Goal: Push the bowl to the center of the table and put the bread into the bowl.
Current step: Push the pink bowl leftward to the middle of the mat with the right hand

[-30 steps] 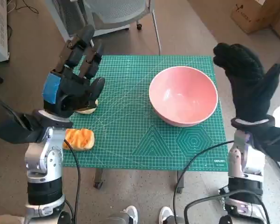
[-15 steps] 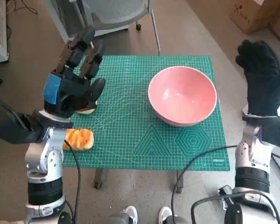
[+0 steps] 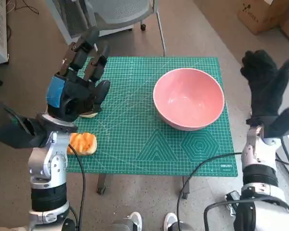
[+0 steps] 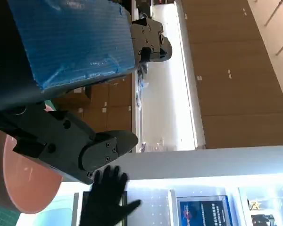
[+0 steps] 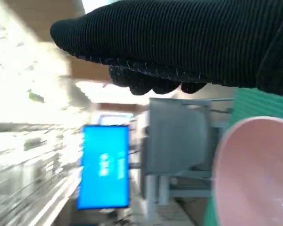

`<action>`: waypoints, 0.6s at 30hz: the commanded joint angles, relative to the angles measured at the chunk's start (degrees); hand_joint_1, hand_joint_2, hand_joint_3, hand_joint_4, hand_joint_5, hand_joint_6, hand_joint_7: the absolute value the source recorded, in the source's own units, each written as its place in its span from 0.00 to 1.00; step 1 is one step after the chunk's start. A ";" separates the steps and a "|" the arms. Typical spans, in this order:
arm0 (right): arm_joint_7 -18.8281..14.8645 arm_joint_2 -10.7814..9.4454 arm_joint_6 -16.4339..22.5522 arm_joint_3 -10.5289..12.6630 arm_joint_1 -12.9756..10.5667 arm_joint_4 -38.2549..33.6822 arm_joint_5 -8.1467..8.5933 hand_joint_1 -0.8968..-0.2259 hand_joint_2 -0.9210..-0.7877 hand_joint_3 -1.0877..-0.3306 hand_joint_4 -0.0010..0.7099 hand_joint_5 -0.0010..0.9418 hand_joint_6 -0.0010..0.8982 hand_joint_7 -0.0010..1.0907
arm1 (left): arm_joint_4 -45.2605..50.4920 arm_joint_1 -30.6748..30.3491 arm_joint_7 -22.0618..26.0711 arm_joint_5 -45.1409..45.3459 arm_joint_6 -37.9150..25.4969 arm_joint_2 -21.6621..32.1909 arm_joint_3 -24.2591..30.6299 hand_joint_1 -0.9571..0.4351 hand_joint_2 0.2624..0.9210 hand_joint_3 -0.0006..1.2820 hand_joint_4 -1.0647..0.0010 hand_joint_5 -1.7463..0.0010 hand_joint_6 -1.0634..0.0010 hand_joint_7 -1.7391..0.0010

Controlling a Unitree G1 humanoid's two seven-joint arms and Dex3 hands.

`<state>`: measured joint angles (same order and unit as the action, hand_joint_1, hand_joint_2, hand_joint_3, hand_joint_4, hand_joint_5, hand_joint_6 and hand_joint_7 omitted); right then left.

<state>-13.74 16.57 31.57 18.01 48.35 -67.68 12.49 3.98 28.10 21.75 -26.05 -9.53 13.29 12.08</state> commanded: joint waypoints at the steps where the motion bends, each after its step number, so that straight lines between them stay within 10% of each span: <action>1: 1.19 0.19 -3.90 -0.18 -0.61 -3.91 -1.28 0.54 0.00 0.40 0.17 0.00 0.31 0.00 | 0.88 -0.79 -0.17 -0.30 0.36 -0.04 0.26 0.46 0.69 0.59 1.00 1.00 1.00 0.78; 18: 4.60 -3.78 -12.66 0.27 0.03 -6.36 -1.93 0.47 0.00 0.52 0.25 0.01 0.39 0.03 | 1.29 -2.23 -0.12 0.04 0.78 0.43 0.67 0.45 0.70 0.56 0.98 0.99 1.00 0.77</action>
<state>-9.90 14.04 20.86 18.25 48.36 -72.94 10.96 4.16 26.50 21.69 -25.95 -9.52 13.30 12.29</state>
